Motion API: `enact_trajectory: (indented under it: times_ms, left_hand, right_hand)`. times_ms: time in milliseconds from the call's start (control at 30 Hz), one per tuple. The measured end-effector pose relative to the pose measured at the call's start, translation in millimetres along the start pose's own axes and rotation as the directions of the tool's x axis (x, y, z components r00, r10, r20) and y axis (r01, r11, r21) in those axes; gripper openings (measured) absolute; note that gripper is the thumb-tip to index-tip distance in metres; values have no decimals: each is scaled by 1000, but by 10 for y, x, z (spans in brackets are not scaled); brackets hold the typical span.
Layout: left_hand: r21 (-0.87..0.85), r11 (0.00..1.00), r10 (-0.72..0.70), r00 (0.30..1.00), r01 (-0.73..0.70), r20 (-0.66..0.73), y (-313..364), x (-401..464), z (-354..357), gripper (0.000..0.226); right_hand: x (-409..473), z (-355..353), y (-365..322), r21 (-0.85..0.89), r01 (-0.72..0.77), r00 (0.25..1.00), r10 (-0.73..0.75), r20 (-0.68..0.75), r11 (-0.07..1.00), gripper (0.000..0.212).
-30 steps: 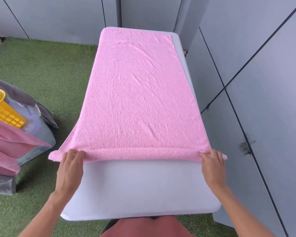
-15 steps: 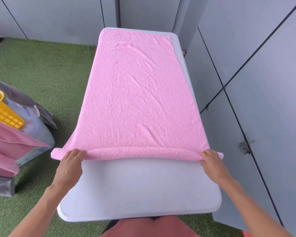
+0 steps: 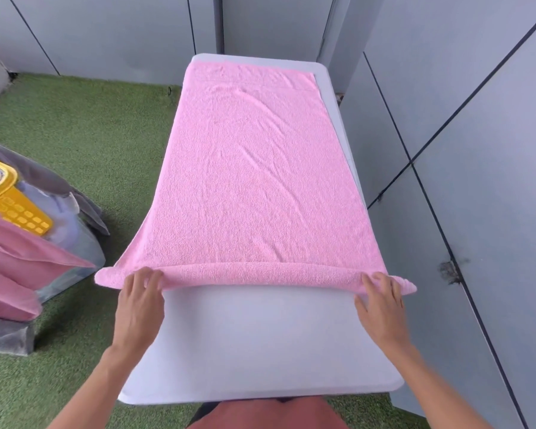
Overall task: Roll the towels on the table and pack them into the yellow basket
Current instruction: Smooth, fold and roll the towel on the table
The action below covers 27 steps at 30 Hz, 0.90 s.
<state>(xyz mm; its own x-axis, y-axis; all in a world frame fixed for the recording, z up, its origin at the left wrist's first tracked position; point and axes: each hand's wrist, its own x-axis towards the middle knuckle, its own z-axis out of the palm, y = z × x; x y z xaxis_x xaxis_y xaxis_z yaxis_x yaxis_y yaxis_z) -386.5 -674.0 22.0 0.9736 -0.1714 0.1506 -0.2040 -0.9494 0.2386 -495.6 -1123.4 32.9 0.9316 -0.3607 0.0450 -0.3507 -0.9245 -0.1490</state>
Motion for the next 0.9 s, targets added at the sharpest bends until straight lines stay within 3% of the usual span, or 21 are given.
enact_trajectory:
  times_ms: [100, 200, 367, 433, 500, 533, 600, 667, 767, 833, 900]
  left_hand:
    - [0, 998, 57, 997, -57, 57, 36, 58, 51, 58]
    - [-61, 996, -51, 990, 59, 130, 33, 189, 43, 52]
    - [-35, 996, -69, 962, 82, 264, -136, 253, -13, 32]
    - [-33, 993, -92, 931, 110, 353, -193, 299, -64, 31]
    - [-42, 987, -116, 871, 155, 477, -220, 381, -124, 35]
    - [-68, 980, -125, 848, 185, 515, -230, 430, -145, 37]
    - [-177, 945, -153, 852, 274, 501, -241, 525, -147, 39]
    - [-281, 896, -229, 899, 344, 373, -198, 545, -161, 33]
    - [-184, 948, -241, 963, 259, 117, -95, 384, -145, 17]
    - [-26, 989, -147, 989, 147, 0, -3, 206, -105, 19]
    - [32, 998, -50, 999, 50, -14, 59, 67, -52, 35]
  right_hand:
    - [88, 37, 16, 139, 16, 998, -25, 61, 990, 50]
    - [254, 35, 7, 222, -51, 993, 26, 115, 974, 41]
    - [358, -55, 215, 130, 47, 963, -80, 257, 990, 36]
    - [420, -169, 291, 101, 59, 904, -96, 417, 993, 32]
    - [551, -278, 300, 88, -30, 802, -29, 596, 996, 30]
    - [608, -300, 281, 116, -95, 786, 2, 619, 989, 29]
    - [649, -278, 215, 241, -179, 864, 36, 501, 954, 30]
    - [560, -208, 109, 267, -182, 962, 116, 246, 946, 27]
    - [325, -132, -55, 48, -126, 990, 129, -63, 991, 19]
    - [194, -55, -71, 30, -55, 996, 57, -72, 998, 27]
    - [117, 12, -44, 78, -3, 1000, 2, 12, 997, 44]
